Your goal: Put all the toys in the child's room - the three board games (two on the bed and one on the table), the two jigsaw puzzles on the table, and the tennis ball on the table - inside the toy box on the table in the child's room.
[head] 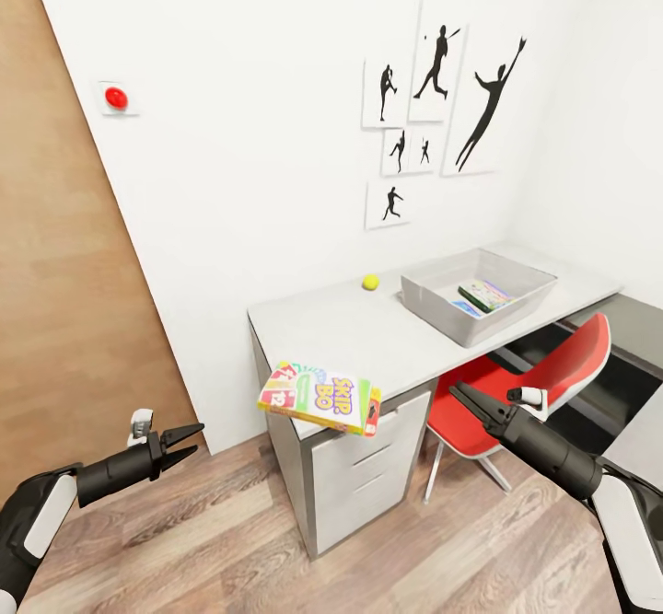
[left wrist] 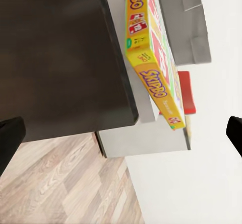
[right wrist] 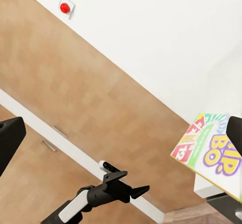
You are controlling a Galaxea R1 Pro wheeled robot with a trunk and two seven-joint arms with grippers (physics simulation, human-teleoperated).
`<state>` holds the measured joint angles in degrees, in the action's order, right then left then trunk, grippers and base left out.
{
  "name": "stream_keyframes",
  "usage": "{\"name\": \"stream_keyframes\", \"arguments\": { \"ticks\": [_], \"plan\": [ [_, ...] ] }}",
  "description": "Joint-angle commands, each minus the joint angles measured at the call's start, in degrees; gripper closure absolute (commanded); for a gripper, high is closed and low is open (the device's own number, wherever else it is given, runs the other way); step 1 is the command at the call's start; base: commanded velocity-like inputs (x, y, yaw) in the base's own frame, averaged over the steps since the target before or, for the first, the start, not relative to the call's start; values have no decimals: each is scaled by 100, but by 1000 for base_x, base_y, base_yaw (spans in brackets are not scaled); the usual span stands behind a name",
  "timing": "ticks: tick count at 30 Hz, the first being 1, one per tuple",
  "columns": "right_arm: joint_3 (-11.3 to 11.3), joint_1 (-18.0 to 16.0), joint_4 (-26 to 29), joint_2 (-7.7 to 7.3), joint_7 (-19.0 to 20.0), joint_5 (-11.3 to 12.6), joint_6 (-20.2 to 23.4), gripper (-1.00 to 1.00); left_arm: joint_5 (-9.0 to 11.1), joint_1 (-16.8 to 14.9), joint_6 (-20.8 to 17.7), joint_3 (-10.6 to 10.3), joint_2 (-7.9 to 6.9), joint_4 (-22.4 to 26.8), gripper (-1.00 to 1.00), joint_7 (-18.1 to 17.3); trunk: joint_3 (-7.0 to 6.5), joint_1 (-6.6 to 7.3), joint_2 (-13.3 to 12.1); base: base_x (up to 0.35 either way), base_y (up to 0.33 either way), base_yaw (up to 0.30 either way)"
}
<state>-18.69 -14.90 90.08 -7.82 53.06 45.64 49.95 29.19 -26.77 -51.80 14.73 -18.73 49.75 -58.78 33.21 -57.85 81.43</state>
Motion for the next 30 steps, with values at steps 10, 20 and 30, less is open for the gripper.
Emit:
{"name": "stream_keyframes", "arguments": {
  "ticks": [10,20,30],
  "plan": [
    [-3,-4,-16,8,11,7,24,-100,18,-4,-36,4,0,-1,-100,-49,42,-44,85,0,0,0],
    [5,-4,-17,22,11,7,11,-100,50,-4,-17,-3,0,0,-100,-273,42,-44,85,0,-24,0],
    [5,-5,-17,34,11,7,7,-100,51,-4,-15,-5,0,1,-100,-297,42,-44,85,0,-181,0]
  ]
}}
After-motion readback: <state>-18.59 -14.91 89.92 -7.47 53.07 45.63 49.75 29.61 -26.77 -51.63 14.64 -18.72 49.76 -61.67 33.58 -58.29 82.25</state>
